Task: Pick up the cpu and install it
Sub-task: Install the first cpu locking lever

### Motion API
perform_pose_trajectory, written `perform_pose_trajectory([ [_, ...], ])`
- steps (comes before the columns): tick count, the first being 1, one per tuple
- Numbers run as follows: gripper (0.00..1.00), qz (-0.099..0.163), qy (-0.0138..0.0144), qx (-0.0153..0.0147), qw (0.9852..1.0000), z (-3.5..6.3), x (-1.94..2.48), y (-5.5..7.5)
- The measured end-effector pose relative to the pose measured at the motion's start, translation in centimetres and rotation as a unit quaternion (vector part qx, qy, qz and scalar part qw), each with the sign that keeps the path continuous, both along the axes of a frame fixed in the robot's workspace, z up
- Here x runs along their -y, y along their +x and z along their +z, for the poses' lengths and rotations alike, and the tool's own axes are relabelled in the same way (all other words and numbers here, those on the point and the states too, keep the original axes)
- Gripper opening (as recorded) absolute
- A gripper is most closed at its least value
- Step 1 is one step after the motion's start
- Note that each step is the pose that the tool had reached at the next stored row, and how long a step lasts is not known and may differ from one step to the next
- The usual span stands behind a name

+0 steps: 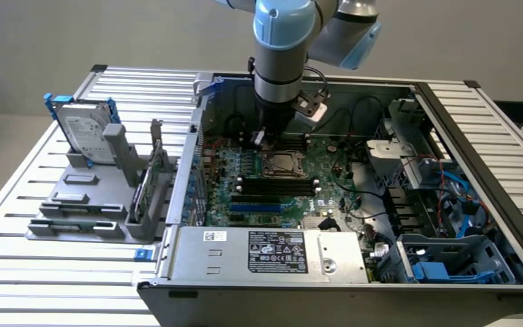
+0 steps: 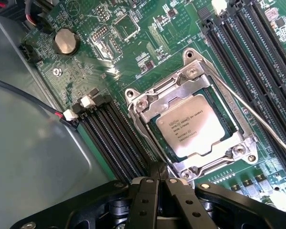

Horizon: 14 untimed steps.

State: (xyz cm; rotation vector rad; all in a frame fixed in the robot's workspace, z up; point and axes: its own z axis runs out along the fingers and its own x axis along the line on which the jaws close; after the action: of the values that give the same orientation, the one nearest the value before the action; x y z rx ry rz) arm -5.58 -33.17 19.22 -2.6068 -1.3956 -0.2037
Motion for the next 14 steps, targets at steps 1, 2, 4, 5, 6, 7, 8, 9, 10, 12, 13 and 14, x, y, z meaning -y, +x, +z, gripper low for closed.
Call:
perform_pose_trajectory([
  [1, 0.11, -0.001, -0.0001, 0.0000, 1.0000, 0.00, 0.00, 0.00],
  [2, 0.11, -0.002, -0.0001, -0.0001, 1.0000, 0.00, -0.01, 0.01],
  [4, 0.11, -0.004, -0.0001, -0.0001, 1.0000, 0.02, -0.03, 0.01],
  [5, 0.11, -0.005, -0.0001, 0.0000, 1.0000, 0.02, -0.03, 0.01],
  [6, 0.11, -0.006, -0.0001, 0.0000, 1.0000, 0.03, -0.04, 0.01],
  [7, 0.11, -0.008, -0.0003, 0.0000, 1.0000, 0.03, -0.05, 0.02],
  [8, 0.11, -0.009, -0.0006, 0.0000, 1.0000, 0.03, -0.06, 0.03],
  [9, 0.11, -0.010, -0.0010, 0.0000, 0.9999, 0.04, -0.08, 0.04],
  [10, 0.11, -0.011, -0.0015, 0.0000, 0.9999, 0.04, -0.10, 0.05],
  [12, 0.11, -0.013, -0.0026, 0.0000, 0.9999, 0.06, -0.15, 0.09],
  [13, 0.11, -0.014, -0.0030, 0.0000, 0.9999, 0.06, -0.17, 0.11],
  [14, 0.11, -0.015, -0.0034, 0.0000, 0.9999, 0.07, -0.19, 0.13],
])
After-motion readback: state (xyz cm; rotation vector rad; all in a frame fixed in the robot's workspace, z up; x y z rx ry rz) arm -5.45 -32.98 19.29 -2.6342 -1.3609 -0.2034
